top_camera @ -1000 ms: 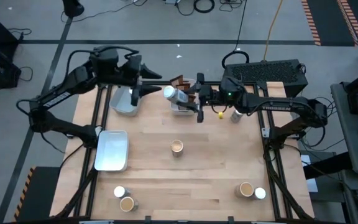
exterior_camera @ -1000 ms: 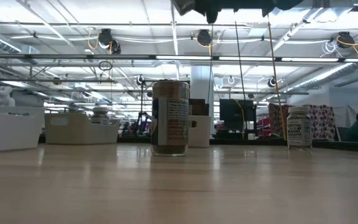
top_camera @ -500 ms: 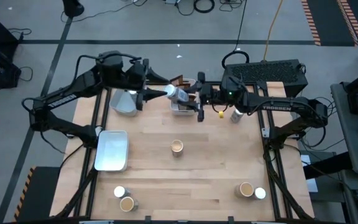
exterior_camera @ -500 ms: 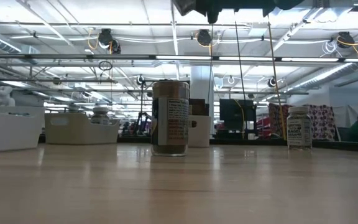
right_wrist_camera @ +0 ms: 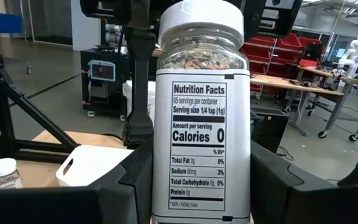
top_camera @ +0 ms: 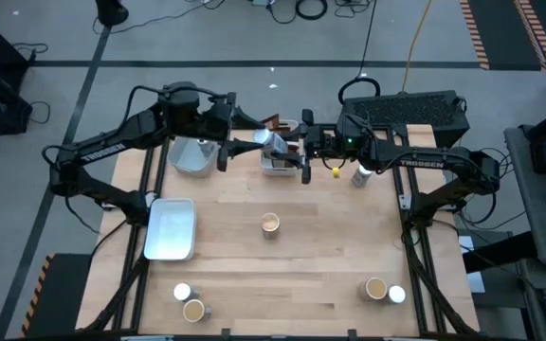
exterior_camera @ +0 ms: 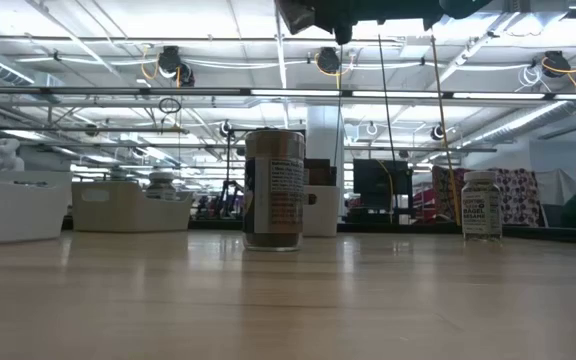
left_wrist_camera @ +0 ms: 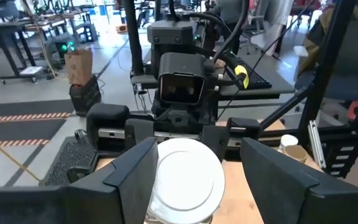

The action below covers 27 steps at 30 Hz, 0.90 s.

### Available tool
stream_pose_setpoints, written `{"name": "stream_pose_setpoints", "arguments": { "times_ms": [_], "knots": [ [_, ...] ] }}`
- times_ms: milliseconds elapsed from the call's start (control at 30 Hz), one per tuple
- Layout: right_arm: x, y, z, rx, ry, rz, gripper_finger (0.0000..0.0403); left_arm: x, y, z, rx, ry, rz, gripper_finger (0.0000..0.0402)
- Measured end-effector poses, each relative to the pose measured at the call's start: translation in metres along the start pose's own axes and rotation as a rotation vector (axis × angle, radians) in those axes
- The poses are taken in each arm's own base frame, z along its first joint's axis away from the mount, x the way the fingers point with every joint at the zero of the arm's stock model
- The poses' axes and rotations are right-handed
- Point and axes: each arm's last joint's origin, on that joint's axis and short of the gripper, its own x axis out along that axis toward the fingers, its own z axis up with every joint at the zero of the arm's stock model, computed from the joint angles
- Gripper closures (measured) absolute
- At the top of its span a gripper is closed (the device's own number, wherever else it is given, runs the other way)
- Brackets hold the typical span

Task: Sort spices by type
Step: Put the white seasoning bottle into the gray bin

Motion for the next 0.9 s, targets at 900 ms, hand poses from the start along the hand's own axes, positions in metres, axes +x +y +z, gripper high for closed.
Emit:
{"name": "stream_pose_setpoints", "arguments": {
  "times_ms": [900],
  "knots": [
    [0.0007, 0.0028, 0.0004, 0.023, -0.003, 0.053, 0.0236, 0.0011, -0.0009, -0.0082, 0.010, 0.078, 0.043, 0.0166]
  ]
}}
